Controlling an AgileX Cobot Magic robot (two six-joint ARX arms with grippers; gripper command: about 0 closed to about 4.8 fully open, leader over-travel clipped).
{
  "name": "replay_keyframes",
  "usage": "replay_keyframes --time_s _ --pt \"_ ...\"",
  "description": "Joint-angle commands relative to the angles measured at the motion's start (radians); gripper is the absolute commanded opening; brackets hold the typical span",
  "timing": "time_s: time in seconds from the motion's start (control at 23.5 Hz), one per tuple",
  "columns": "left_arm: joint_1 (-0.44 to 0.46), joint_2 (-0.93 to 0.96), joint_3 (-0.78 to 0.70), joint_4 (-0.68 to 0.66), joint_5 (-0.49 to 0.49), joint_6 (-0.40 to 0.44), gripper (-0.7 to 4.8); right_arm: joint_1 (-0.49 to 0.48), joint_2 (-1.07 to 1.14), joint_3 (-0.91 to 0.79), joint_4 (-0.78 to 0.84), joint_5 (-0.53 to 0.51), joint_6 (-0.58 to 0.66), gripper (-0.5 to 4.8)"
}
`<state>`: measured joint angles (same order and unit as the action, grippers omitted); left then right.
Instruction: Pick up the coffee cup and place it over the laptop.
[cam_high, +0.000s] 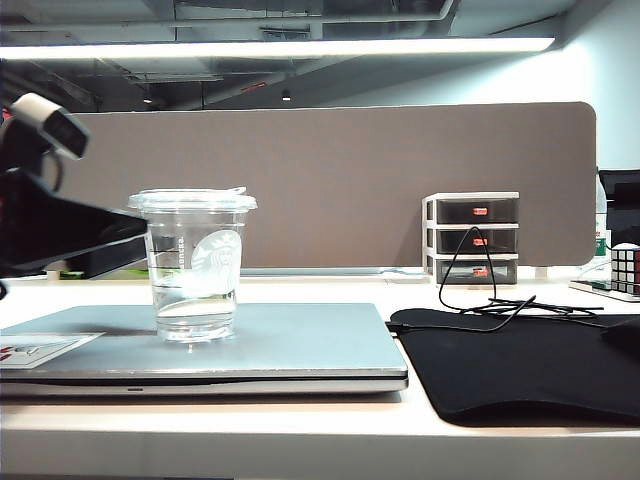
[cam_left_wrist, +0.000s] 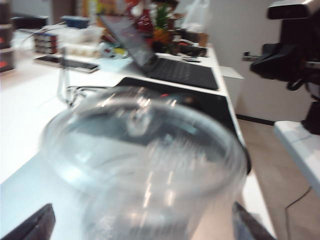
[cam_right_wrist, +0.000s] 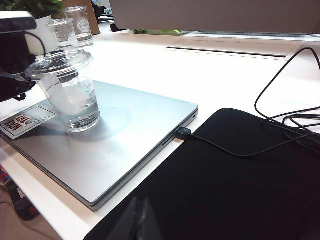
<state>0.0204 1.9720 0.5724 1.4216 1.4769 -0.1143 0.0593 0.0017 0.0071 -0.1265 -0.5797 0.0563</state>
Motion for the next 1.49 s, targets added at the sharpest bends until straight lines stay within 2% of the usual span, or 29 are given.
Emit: replay_keyframes --time_s 0.04,0.13,0.26,0.38,0.47,0.55,0.64,0.72,0.85,1.02,1.11,1.19,1.28,1.4,1.49 --pt "0.059 -0.004 -0.013 0.024 0.002 0.056 4.79 0.001 0.0 -0.006 0.007 -0.003 0.003 -0.06" --pt "0.119 -0.004 -0.016 0.025 -0.022 0.055 4.79 0.001 0.0 -0.006 0.007 -0.003 0.003 -0.06" --pt "0.152 -0.004 -0.016 0.03 -0.028 0.054 4.79 0.001 0.0 -0.006 0.007 -0.003 0.004 -0.06" --pt "0.167 -0.013 -0.018 0.031 -0.04 0.024 1.82 0.001 0.0 -0.006 0.007 -0.002 0.004 -0.06" --pt "0.171 -0.034 -0.031 0.031 -0.048 -0.002 0.06 0.001 0.0 -0.006 0.007 0.001 0.004 -0.06" --pt "0.171 -0.061 -0.049 0.031 -0.1 -0.046 -0.04 0.001 0.0 -0.006 0.007 0.001 0.004 -0.06" --pt "0.169 -0.122 -0.097 0.031 -0.254 -0.133 -0.04 0.001 0.0 -0.006 0.008 0.002 0.02 -0.06" --pt "0.168 -0.203 -0.156 0.031 -0.4 -0.136 -0.04 0.0 0.0 -0.006 0.009 0.005 0.026 -0.06" --pt "0.169 -0.293 -0.206 0.031 -0.437 -0.142 -0.04 0.0 0.0 -0.006 0.01 0.01 0.026 -0.06" --pt "0.168 -0.423 -0.28 0.031 -0.554 -0.16 -0.04 0.0 0.0 -0.006 0.012 0.029 0.027 -0.06" --pt "0.167 -0.488 -0.32 0.031 -0.629 -0.192 -0.04 0.001 0.0 -0.006 0.013 0.035 0.027 -0.06" --pt "0.148 -0.599 -0.389 0.031 -0.749 -0.241 -0.04 0.001 0.0 -0.006 0.02 0.058 0.03 -0.06" --pt "0.129 -0.666 -0.427 0.031 -0.778 -0.241 -0.04 0.001 0.0 -0.006 0.024 0.079 0.031 -0.06" --pt "0.092 -0.809 -0.512 0.029 -0.869 -0.179 -0.04 0.0 0.0 -0.006 0.035 0.158 0.05 -0.06" --pt "0.09 -0.892 -0.553 0.019 -0.907 -0.174 -0.04 0.0 0.0 -0.006 0.036 0.2 0.049 -0.06"
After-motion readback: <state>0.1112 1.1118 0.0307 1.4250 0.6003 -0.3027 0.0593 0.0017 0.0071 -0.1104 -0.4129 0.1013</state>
